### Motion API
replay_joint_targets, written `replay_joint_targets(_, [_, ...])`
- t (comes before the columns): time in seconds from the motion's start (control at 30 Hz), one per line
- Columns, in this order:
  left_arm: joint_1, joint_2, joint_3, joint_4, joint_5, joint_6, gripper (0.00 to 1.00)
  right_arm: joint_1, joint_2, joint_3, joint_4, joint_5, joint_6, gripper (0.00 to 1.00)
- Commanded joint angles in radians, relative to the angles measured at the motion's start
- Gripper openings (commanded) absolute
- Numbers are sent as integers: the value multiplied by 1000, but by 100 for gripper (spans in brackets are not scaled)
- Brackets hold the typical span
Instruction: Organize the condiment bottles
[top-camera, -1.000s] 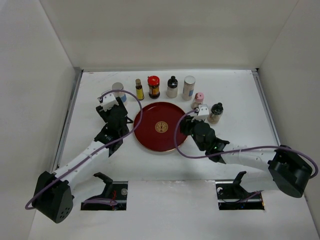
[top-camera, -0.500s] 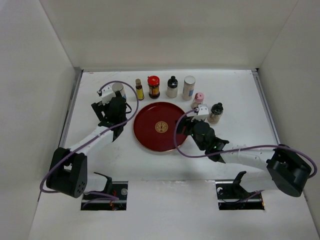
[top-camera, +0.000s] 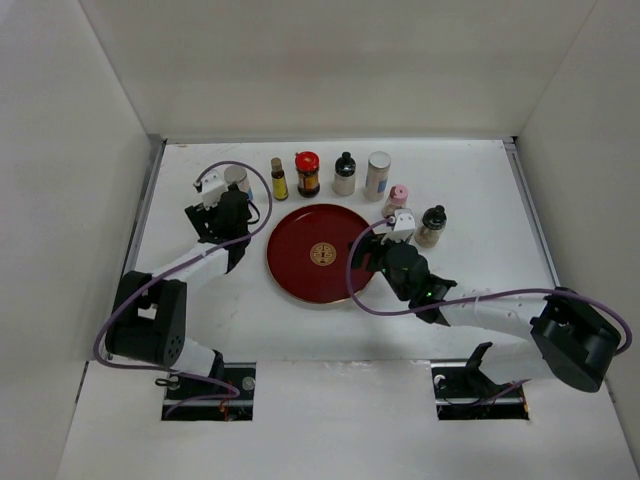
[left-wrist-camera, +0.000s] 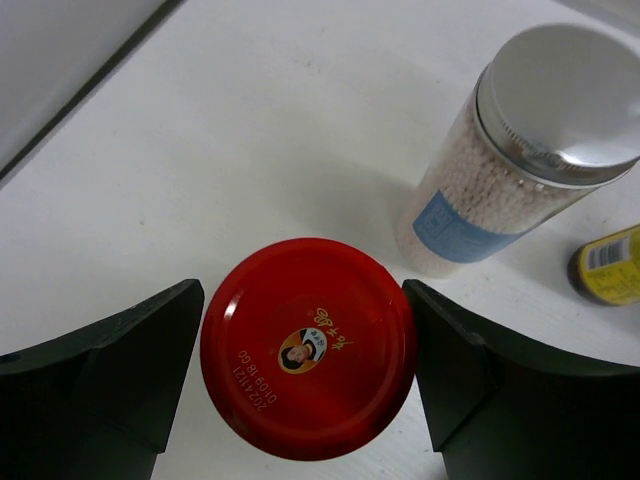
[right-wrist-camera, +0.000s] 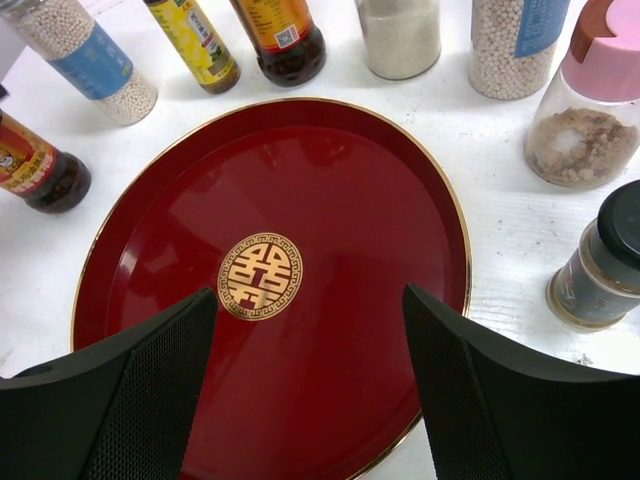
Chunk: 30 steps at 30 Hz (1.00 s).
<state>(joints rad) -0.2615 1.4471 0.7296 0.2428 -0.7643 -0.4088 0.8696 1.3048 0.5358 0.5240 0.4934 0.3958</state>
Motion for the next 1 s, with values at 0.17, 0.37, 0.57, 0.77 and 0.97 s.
replay_joint_targets(0.17, [14,33,57,56,69,-18,70,-8,16,38,25,-19,8,79])
replay_joint_targets(0.37, [2,-1,41,59,54,-1,46,-8,27,44,18,-24,6,79])
replay_joint_targets(0.57, [-38,-109,-5,49,23,11,36,-11,16,39,21,-26,8,79])
replay_joint_targets(0.77, [-138,-255,10,56,-41,79,35,-17,17,38,22,-26,8,79])
replay_joint_targets(0.97, [-284,-176,131,66,20,70,36,-39,-10,20,31,-13,17,80])
